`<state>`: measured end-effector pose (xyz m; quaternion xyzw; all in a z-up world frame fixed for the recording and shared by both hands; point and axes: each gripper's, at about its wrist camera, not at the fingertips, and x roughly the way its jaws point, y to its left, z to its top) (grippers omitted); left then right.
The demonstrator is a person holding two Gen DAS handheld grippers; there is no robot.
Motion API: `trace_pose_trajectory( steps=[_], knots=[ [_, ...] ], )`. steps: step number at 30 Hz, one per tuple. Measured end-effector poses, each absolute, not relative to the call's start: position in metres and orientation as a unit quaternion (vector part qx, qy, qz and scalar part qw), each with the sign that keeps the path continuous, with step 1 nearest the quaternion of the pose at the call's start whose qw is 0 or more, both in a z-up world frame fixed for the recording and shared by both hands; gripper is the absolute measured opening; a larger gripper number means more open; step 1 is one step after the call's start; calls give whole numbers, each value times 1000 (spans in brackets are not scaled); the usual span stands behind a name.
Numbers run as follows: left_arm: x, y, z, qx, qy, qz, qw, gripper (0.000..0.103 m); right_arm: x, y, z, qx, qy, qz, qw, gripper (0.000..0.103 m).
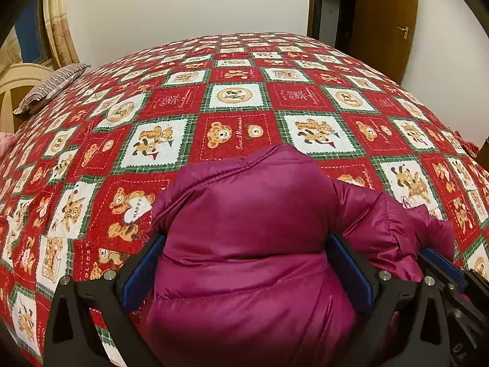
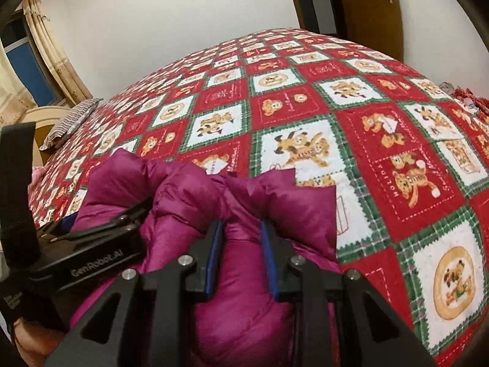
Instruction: Fold large clothes
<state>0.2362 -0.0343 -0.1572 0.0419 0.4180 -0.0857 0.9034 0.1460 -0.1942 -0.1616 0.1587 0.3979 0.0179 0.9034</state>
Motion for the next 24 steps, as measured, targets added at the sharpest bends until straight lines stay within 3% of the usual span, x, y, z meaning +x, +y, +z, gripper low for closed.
trace_pose_trajectory(
  steps=[8, 24],
  knots=[
    [234, -34, -155, 44, 414, -84, 905, 102, 104, -206, -124, 150, 376, 14, 914, 30],
    [232, -28, -148, 31, 428, -110, 896, 102, 96, -205, -167, 203, 380, 17, 902, 30]
  ],
)
